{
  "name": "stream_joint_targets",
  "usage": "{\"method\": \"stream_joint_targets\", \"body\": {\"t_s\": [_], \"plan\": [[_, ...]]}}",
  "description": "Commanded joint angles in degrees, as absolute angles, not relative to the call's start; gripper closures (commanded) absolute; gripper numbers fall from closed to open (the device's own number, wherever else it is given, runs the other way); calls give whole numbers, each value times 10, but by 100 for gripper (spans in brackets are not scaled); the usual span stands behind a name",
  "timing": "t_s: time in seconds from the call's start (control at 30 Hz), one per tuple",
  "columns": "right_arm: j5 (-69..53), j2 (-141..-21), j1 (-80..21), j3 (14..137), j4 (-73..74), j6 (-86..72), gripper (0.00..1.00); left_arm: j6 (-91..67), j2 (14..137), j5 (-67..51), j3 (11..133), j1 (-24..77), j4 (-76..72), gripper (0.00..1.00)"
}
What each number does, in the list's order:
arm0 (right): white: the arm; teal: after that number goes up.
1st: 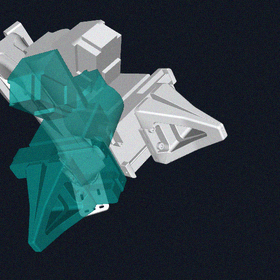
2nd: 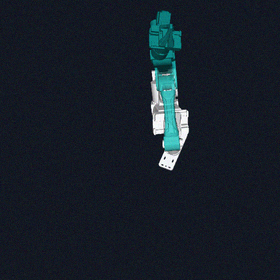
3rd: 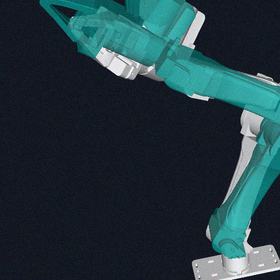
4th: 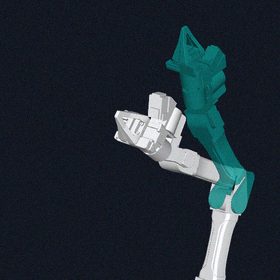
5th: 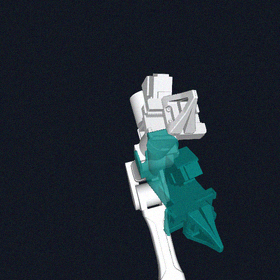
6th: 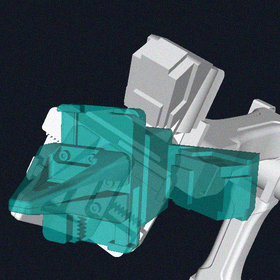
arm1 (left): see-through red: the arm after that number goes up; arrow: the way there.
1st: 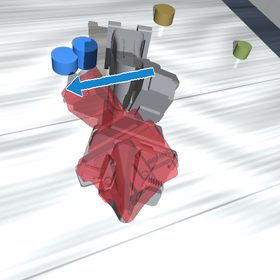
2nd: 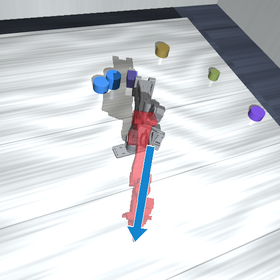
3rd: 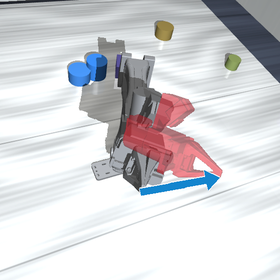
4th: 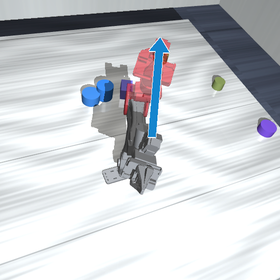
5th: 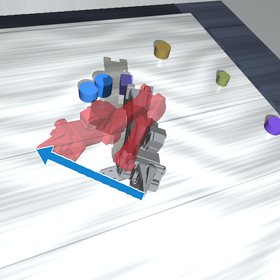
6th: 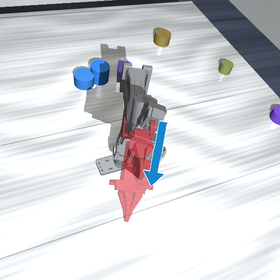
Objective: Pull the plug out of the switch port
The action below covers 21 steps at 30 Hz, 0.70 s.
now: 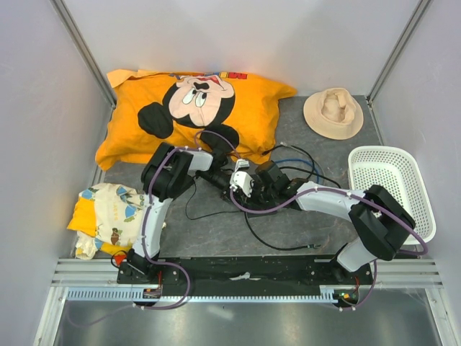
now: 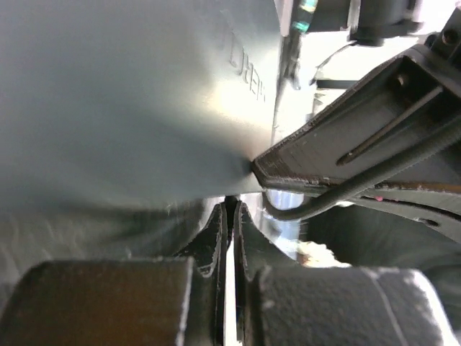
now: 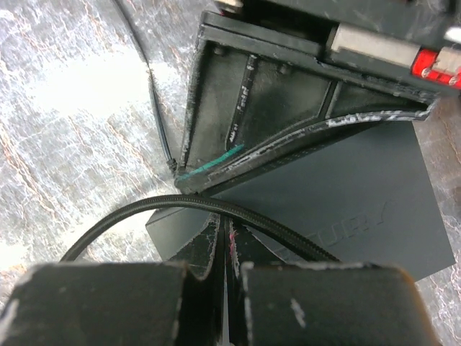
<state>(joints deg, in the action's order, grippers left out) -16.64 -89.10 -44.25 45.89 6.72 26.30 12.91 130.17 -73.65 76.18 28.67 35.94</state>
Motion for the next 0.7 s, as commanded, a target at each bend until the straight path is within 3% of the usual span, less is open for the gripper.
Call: {"method": "stream_joint_targets", "body": {"t_s": [0.0,0.1,0.33,0.67], "plan": [[-137,-926,-444,410,163,275,100,377,1409,-834,903,304,678,98],[-130,-924,-444,405,161,277,100,521,1485,-867,969,303,881,98],[-130,-926,-444,401,157,281,100,605,1463,-896,855,287,882,98],[-122,-930,-443,389,156,292,100,627,1433,-866,815,253,882,98]]}}
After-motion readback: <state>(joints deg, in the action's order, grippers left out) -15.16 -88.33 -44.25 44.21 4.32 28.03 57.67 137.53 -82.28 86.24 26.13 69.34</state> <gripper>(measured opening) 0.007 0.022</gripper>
